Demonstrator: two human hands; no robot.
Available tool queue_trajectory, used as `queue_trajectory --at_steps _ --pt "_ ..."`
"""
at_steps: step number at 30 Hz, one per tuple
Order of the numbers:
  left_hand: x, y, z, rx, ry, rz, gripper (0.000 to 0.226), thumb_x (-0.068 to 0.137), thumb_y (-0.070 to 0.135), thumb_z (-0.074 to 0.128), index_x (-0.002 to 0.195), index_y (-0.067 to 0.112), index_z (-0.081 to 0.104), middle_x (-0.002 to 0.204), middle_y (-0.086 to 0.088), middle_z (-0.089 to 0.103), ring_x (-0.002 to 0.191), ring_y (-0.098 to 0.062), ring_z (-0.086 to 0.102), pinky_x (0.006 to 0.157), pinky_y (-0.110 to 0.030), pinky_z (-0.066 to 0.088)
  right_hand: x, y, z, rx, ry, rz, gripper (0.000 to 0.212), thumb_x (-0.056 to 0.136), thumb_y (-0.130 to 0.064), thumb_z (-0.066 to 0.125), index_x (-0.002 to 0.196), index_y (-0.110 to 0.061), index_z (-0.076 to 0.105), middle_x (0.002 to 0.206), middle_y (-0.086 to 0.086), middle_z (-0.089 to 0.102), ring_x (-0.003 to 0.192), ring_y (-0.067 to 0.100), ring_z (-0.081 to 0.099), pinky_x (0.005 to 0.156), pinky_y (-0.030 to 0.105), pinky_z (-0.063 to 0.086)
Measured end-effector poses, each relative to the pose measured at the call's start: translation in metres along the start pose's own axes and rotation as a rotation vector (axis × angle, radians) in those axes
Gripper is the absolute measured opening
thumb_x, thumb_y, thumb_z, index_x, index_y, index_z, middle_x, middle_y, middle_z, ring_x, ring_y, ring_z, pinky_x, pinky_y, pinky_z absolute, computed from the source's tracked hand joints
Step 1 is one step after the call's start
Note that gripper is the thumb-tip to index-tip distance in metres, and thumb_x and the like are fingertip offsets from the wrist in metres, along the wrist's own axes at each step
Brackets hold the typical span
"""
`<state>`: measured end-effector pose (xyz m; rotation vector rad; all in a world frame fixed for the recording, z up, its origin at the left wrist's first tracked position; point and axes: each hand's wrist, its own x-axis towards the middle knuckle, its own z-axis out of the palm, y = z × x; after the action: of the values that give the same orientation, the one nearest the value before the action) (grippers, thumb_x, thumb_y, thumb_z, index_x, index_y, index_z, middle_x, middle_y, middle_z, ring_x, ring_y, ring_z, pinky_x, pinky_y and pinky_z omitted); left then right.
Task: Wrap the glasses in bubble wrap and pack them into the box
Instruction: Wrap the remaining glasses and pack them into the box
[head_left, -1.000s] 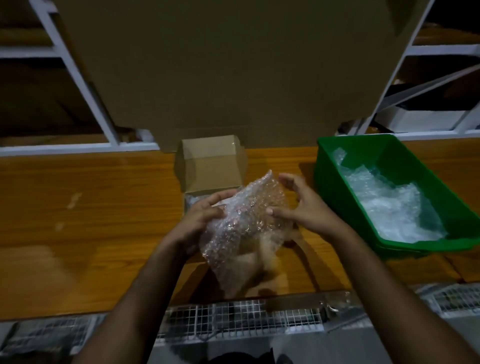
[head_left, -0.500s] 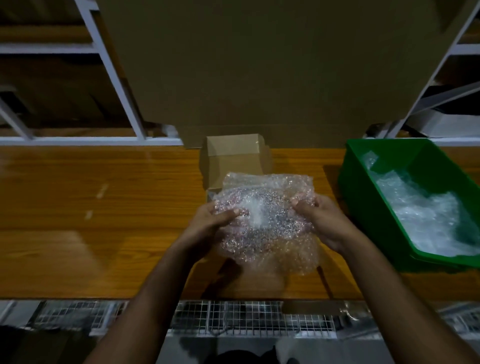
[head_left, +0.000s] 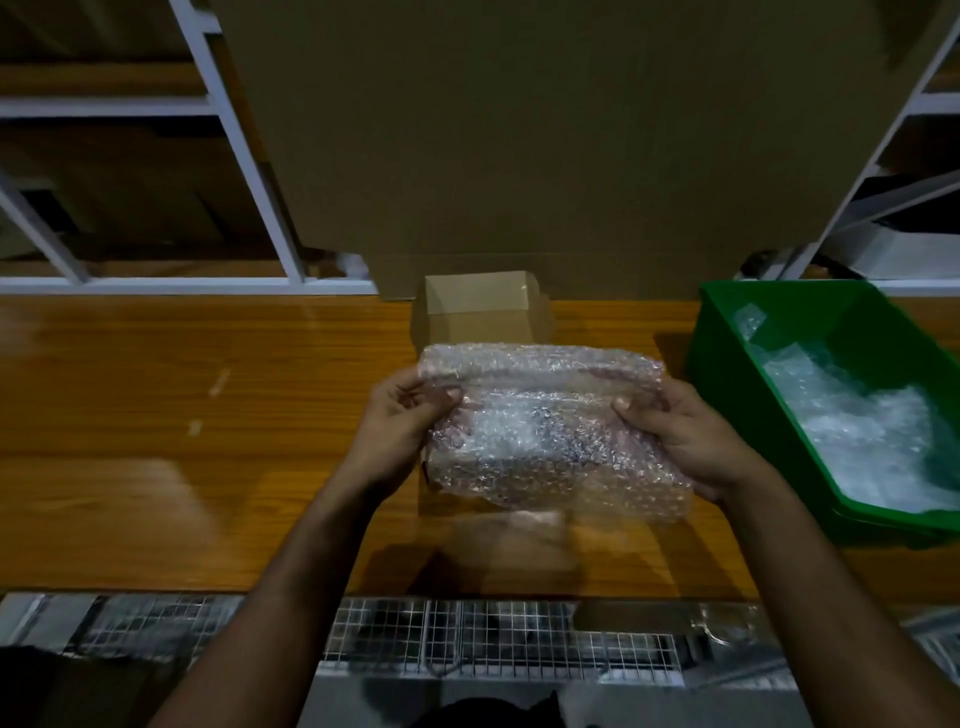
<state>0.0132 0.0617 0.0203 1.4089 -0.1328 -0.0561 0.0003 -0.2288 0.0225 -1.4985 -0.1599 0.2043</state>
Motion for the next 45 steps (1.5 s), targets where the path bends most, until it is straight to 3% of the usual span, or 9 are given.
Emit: queue_trajectory --at_steps 4,9,15,22,26,31,37,42,45 --pt "-0.004 0.001 -0.004 0.1 -0.059 0.064 0.029 0.085 -0.004 0.066 0.067 0.017 0.076 0.078 -0.005 0.074 0.074 -0.017 0.069 0.067 -0.029 0.057 -0.001 0.003 -0.004 -0.109 -0.001 -0.084 0.018 0.084 -0.019 0.076 0.074 -0.033 0.08 0.076 -0.006 0.076 0.07 0.014 0.069 0.063 0.044 0.057" --pt "-0.006 -0.002 -0.009 0.196 -0.081 0.119 0.035 0.086 -0.012 0.053 0.071 0.013 0.074 0.074 0.0 0.073 0.072 -0.012 0.067 0.067 -0.022 0.053 -0.001 0.005 0.001 -0.052 -0.062 -0.144 0.037 0.068 0.002 0.05 0.056 -0.024 0.073 0.06 -0.004 0.065 0.056 0.006 0.059 0.057 0.018 0.048" --pt "-0.011 -0.004 -0.009 0.22 0.009 0.122 0.051 0.101 0.014 0.022 0.086 0.003 0.07 0.095 0.001 0.078 0.101 -0.01 0.069 0.093 -0.014 0.043 0.0 0.007 0.0 0.01 -0.055 -0.136 0.032 0.077 -0.025 0.051 0.077 -0.01 0.079 0.092 0.013 0.075 0.084 0.042 0.052 0.062 0.032 0.038" --pt "-0.012 -0.005 -0.015 0.302 -0.049 0.022 0.011 0.091 0.007 0.068 0.099 0.008 0.074 0.104 0.007 0.077 0.103 -0.008 0.069 0.085 -0.023 0.054 0.0 0.003 0.008 -0.282 0.052 -0.1 0.026 0.074 -0.018 0.084 0.093 -0.012 0.068 0.101 -0.004 0.07 0.1 0.019 0.064 0.084 0.041 0.053" --pt "-0.012 -0.008 -0.026 0.547 0.004 0.086 0.032 0.083 0.019 0.08 0.113 0.027 0.071 0.121 0.014 0.067 0.111 -0.017 0.063 0.09 -0.042 0.056 0.002 -0.007 0.012 -0.451 0.045 -0.118 0.034 0.084 -0.012 0.078 0.109 -0.027 0.061 0.111 -0.015 0.064 0.101 0.018 0.065 0.078 0.051 0.057" --pt "-0.008 0.01 -0.007 0.821 -0.138 0.162 0.071 0.075 0.042 0.084 0.137 0.042 0.05 0.126 0.04 0.039 0.122 0.003 0.041 0.092 -0.016 0.036 0.008 -0.022 0.024 -0.48 -0.155 -0.06 0.043 0.093 -0.006 0.066 0.127 -0.025 0.048 0.092 -0.005 0.074 0.097 0.012 0.072 0.075 0.041 0.059" --pt "0.0 0.008 0.012 0.462 -0.435 -0.161 0.065 0.079 0.016 0.083 0.137 0.015 0.054 0.129 -0.002 0.066 0.113 -0.017 0.067 0.097 -0.041 0.056 0.014 -0.029 0.041 -0.222 -0.152 -0.002 0.042 0.094 -0.008 0.062 0.133 -0.017 0.048 0.11 0.01 0.073 0.094 0.022 0.074 0.065 0.031 0.059" --pt "-0.008 -0.003 0.017 0.153 -0.189 -0.134 0.032 0.086 0.004 0.073 0.118 0.002 0.066 0.109 -0.012 0.075 0.098 -0.028 0.073 0.078 -0.036 0.061 0.003 0.005 0.036 0.501 -0.137 0.224 0.094 0.074 -0.066 0.071 0.149 -0.017 0.042 0.147 0.018 0.05 0.13 0.039 0.054 0.098 0.058 0.049" --pt "-0.008 -0.014 0.02 0.099 -0.05 -0.114 0.028 0.089 0.003 0.069 0.116 0.0 0.066 0.107 -0.012 0.075 0.098 -0.026 0.073 0.076 -0.032 0.06 -0.01 0.029 0.056 0.355 -0.14 0.275 0.118 0.055 -0.072 0.083 0.148 -0.014 0.04 0.143 0.017 0.055 0.131 0.039 0.053 0.106 0.062 0.043"
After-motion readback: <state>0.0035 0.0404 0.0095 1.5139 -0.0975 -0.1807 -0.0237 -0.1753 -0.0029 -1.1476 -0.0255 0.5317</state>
